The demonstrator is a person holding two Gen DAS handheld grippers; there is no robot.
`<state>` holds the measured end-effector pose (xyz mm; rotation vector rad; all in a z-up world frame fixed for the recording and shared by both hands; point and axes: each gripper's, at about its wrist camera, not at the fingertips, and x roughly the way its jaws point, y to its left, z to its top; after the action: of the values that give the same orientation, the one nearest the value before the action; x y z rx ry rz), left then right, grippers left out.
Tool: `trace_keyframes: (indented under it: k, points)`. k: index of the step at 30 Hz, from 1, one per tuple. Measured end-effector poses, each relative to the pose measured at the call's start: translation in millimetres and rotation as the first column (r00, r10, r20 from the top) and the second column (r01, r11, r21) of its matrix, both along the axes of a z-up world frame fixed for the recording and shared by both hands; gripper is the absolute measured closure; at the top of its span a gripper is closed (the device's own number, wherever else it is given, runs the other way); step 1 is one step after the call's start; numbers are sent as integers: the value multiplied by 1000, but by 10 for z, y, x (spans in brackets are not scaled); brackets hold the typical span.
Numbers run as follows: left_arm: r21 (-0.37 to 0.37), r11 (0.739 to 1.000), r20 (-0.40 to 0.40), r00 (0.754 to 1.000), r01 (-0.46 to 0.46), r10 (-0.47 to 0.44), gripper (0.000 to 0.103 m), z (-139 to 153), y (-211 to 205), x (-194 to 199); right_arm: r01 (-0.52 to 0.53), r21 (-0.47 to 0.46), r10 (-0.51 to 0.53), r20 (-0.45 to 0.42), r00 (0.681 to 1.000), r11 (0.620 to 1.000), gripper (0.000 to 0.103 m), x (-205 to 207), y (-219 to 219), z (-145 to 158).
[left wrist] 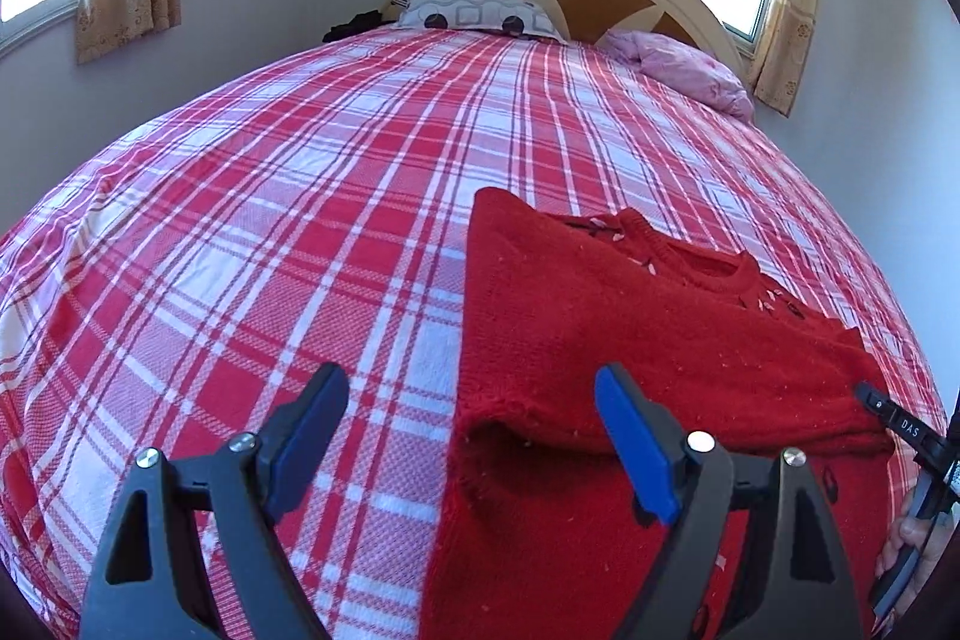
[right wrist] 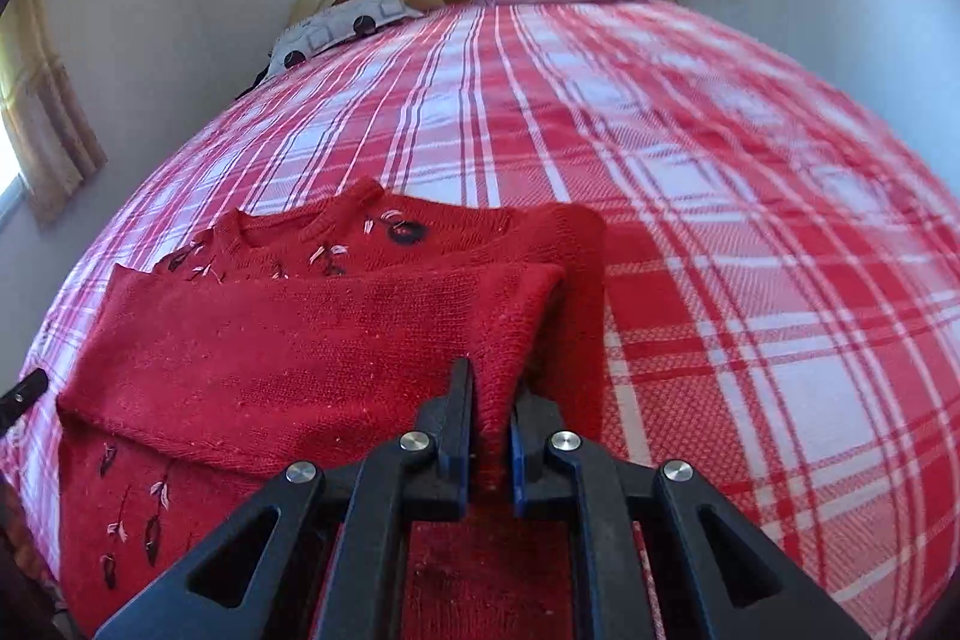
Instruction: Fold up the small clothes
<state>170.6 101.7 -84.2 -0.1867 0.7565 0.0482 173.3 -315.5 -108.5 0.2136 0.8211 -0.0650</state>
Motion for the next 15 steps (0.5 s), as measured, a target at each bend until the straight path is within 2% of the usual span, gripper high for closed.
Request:
trace_keyframes:
  k: [6, 8, 11, 15]
  points:
    - [19, 1000, -5, 1000, 7, -6, 16, 14, -93, 132, -20, 8, 20, 26, 999, 1000, 88, -90, -25, 167]
    - [32, 999, 14, 1000, 17, -17, 16, 69, -143, 166, 17, -6, -16, 87, 996, 1000, 83, -203, -40, 314]
    - [45, 999, 36, 999, 30, -32, 16, 131, -232, 294, 42, -79, -29, 157, 987, 996, 82, -245, 50, 468]
    - [122, 992, 2, 1000, -16, 16, 16, 36, -323, 617, -30, -139, 47, 123, 991, 990, 82, -22, 244, 411]
